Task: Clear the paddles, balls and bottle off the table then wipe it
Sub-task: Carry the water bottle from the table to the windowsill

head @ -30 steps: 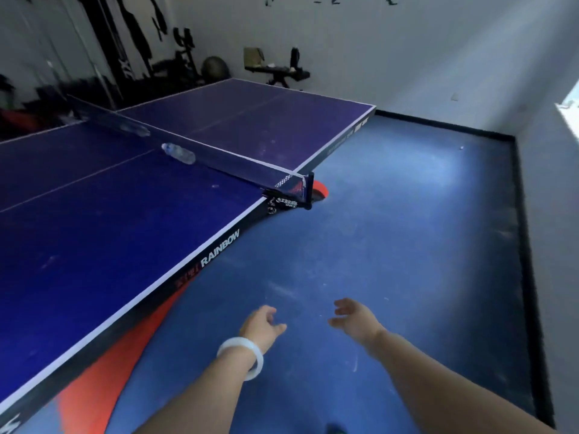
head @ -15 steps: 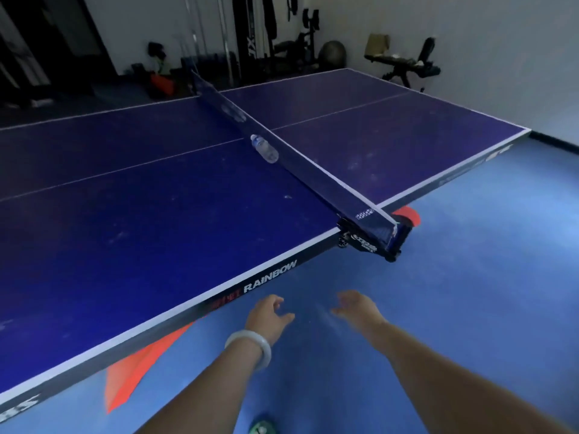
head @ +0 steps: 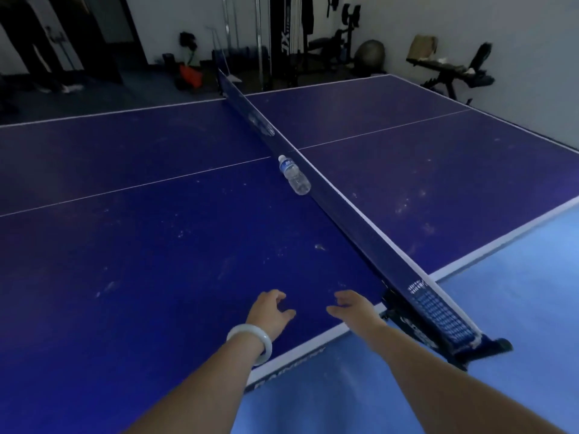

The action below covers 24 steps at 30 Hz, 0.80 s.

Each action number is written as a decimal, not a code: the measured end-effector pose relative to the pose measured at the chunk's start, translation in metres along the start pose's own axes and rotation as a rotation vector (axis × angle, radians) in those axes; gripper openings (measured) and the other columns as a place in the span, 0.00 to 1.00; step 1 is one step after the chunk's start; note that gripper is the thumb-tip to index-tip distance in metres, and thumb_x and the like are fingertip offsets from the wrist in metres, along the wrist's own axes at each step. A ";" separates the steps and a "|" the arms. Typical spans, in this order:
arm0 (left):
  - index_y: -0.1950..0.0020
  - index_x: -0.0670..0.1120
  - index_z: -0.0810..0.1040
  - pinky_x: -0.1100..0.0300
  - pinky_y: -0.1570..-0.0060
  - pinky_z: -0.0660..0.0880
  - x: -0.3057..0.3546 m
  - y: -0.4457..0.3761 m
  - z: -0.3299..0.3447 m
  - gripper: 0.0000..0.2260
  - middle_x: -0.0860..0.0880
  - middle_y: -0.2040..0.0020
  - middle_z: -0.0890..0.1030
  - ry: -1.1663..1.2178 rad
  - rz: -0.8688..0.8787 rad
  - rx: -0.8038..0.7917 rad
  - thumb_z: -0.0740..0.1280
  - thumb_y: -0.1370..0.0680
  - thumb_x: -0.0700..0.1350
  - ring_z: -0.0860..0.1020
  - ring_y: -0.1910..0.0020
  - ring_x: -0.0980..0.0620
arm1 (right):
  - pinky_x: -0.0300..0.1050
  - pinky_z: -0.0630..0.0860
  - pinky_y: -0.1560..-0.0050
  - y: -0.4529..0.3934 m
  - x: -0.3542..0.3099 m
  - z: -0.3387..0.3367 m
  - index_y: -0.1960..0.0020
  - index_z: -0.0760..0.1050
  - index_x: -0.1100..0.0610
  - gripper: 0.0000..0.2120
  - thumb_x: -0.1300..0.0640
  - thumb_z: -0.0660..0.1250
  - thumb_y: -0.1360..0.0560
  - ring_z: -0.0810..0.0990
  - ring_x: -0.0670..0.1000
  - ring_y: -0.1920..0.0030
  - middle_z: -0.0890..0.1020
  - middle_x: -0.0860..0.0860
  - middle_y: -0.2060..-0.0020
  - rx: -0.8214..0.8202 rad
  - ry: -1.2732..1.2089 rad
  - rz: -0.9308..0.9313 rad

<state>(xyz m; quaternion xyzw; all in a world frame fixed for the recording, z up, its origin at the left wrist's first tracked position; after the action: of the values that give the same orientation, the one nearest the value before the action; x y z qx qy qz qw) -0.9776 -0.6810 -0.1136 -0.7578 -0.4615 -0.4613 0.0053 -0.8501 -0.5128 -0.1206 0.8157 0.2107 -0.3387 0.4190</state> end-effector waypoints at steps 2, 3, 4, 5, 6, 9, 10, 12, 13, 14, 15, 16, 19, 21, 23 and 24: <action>0.29 0.48 0.69 0.64 0.44 0.68 0.004 -0.023 -0.008 0.21 0.49 0.32 0.69 -0.011 -0.012 0.008 0.68 0.21 0.50 0.72 0.36 0.53 | 0.47 0.72 0.39 -0.026 -0.015 -0.001 0.28 0.68 0.55 0.26 0.53 0.71 0.24 0.74 0.54 0.36 0.74 0.52 0.33 -0.004 0.031 -0.004; 0.29 0.48 0.69 0.64 0.43 0.68 0.006 -0.036 -0.012 0.21 0.49 0.32 0.69 -0.021 -0.017 0.018 0.67 0.21 0.50 0.72 0.36 0.53 | 0.46 0.72 0.39 -0.042 -0.023 -0.001 0.28 0.68 0.55 0.26 0.53 0.71 0.23 0.74 0.53 0.36 0.74 0.51 0.33 -0.010 0.041 -0.008; 0.29 0.48 0.69 0.63 0.42 0.69 0.008 -0.049 -0.016 0.22 0.49 0.31 0.69 -0.035 -0.024 0.031 0.67 0.21 0.50 0.72 0.36 0.52 | 0.46 0.72 0.39 -0.057 -0.031 -0.002 0.28 0.68 0.54 0.26 0.52 0.70 0.23 0.74 0.53 0.35 0.73 0.51 0.33 -0.018 0.053 -0.016; 0.28 0.48 0.69 0.62 0.40 0.69 0.009 -0.062 -0.020 0.22 0.49 0.31 0.69 -0.048 -0.038 0.044 0.67 0.21 0.51 0.71 0.35 0.52 | 0.45 0.71 0.41 -0.072 -0.040 -0.003 0.28 0.68 0.54 0.26 0.51 0.70 0.23 0.73 0.52 0.35 0.73 0.50 0.33 -0.029 0.068 -0.028; 0.28 0.48 0.68 0.60 0.39 0.70 0.010 -0.075 -0.024 0.22 0.49 0.30 0.68 -0.056 -0.056 0.056 0.67 0.21 0.51 0.71 0.34 0.51 | 0.44 0.71 0.42 -0.087 -0.048 -0.003 0.28 0.67 0.54 0.26 0.51 0.70 0.23 0.73 0.52 0.36 0.73 0.50 0.33 -0.043 0.080 -0.043; 0.27 0.48 0.67 0.56 0.35 0.70 0.015 -0.116 -0.039 0.24 0.49 0.29 0.65 -0.078 -0.119 0.093 0.67 0.21 0.52 0.69 0.33 0.50 | 0.43 0.70 0.41 -0.131 -0.077 -0.006 0.27 0.66 0.53 0.28 0.50 0.70 0.23 0.73 0.50 0.35 0.72 0.48 0.32 -0.099 0.093 -0.081; 0.27 0.48 0.67 0.54 0.35 0.70 0.017 -0.131 -0.043 0.24 0.49 0.29 0.65 -0.108 -0.140 0.109 0.67 0.21 0.53 0.69 0.33 0.50 | 0.44 0.70 0.39 -0.146 -0.086 -0.008 0.26 0.66 0.53 0.28 0.49 0.70 0.23 0.72 0.50 0.35 0.72 0.48 0.32 -0.117 0.104 -0.084; 0.26 0.48 0.65 0.52 0.34 0.69 0.019 -0.164 -0.054 0.27 0.49 0.28 0.64 -0.229 -0.184 0.155 0.66 0.22 0.57 0.69 0.32 0.49 | 0.44 0.72 0.38 -0.177 -0.105 -0.016 0.25 0.64 0.52 0.29 0.49 0.69 0.23 0.74 0.50 0.36 0.71 0.49 0.32 -0.145 0.137 -0.097; 0.25 0.48 0.63 0.52 0.33 0.68 0.019 -0.182 -0.060 0.29 0.48 0.27 0.63 -0.295 -0.209 0.181 0.65 0.22 0.59 0.67 0.31 0.49 | 0.43 0.74 0.40 -0.194 -0.114 -0.021 0.25 0.64 0.52 0.30 0.48 0.69 0.23 0.75 0.50 0.39 0.70 0.49 0.31 -0.149 0.154 -0.109; 0.24 0.49 0.61 0.51 0.31 0.66 0.018 -0.200 -0.066 0.31 0.48 0.25 0.61 -0.342 -0.240 0.201 0.64 0.22 0.61 0.65 0.28 0.48 | 0.41 0.76 0.45 -0.211 -0.123 -0.024 0.25 0.63 0.52 0.30 0.48 0.69 0.23 0.77 0.49 0.43 0.70 0.49 0.31 -0.145 0.171 -0.122; 0.22 0.49 0.57 0.50 0.29 0.63 0.015 -0.219 -0.071 0.35 0.47 0.23 0.57 -0.367 -0.278 0.208 0.63 0.23 0.63 0.60 0.25 0.47 | 0.39 0.75 0.48 -0.228 -0.132 -0.027 0.25 0.62 0.52 0.30 0.48 0.69 0.23 0.77 0.47 0.46 0.69 0.49 0.30 -0.138 0.192 -0.134; 0.21 0.49 0.53 0.48 0.27 0.60 0.011 -0.236 -0.075 0.38 0.46 0.21 0.52 -0.379 -0.320 0.201 0.63 0.23 0.65 0.54 0.22 0.46 | 0.39 0.74 0.47 -0.244 -0.141 -0.028 0.25 0.62 0.52 0.31 0.47 0.69 0.23 0.76 0.47 0.44 0.68 0.49 0.30 -0.132 0.219 -0.148; 0.20 0.52 0.38 0.41 0.24 0.48 -0.004 -0.285 -0.082 0.48 0.46 0.20 0.37 -0.402 -0.440 0.118 0.60 0.28 0.72 0.39 0.21 0.42 | 0.46 0.74 0.38 -0.290 -0.169 -0.026 0.24 0.60 0.53 0.32 0.46 0.68 0.23 0.69 0.51 0.32 0.65 0.50 0.29 -0.111 0.354 -0.203; 0.22 0.54 0.32 0.36 0.26 0.42 -0.011 -0.309 -0.083 0.52 0.46 0.22 0.31 -0.397 -0.500 0.093 0.58 0.32 0.77 0.34 0.23 0.40 | 0.51 0.70 0.32 -0.317 -0.193 -0.024 0.24 0.59 0.54 0.33 0.45 0.68 0.23 0.65 0.52 0.29 0.63 0.51 0.29 -0.050 0.463 -0.276; 0.25 0.53 0.26 0.33 0.29 0.37 -0.018 -0.323 -0.079 0.56 0.45 0.25 0.24 -0.388 -0.551 0.097 0.56 0.36 0.80 0.29 0.26 0.38 | 0.51 0.69 0.31 -0.342 -0.222 -0.025 0.25 0.60 0.56 0.33 0.45 0.68 0.24 0.64 0.54 0.30 0.64 0.53 0.31 0.069 0.557 -0.374; 0.27 0.53 0.23 0.32 0.30 0.35 -0.020 -0.327 -0.075 0.58 0.45 0.27 0.22 -0.389 -0.570 0.107 0.54 0.38 0.82 0.26 0.27 0.38 | 0.50 0.70 0.32 -0.353 -0.237 -0.025 0.26 0.60 0.57 0.33 0.44 0.68 0.24 0.65 0.54 0.32 0.65 0.54 0.32 0.137 0.594 -0.419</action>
<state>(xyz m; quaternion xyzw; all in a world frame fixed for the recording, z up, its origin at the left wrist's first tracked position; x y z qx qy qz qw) -1.2631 -0.5399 -0.2213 -0.6709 -0.6704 -0.2661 -0.1721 -1.2236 -0.3083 -0.1281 0.8436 0.4627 -0.1789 0.2056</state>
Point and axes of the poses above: each hand's wrist, its own y-axis away from the middle knuckle, its own z-axis out of the palm, x = y × z, the point moved 7 cm from there along -y, towards the middle knuckle
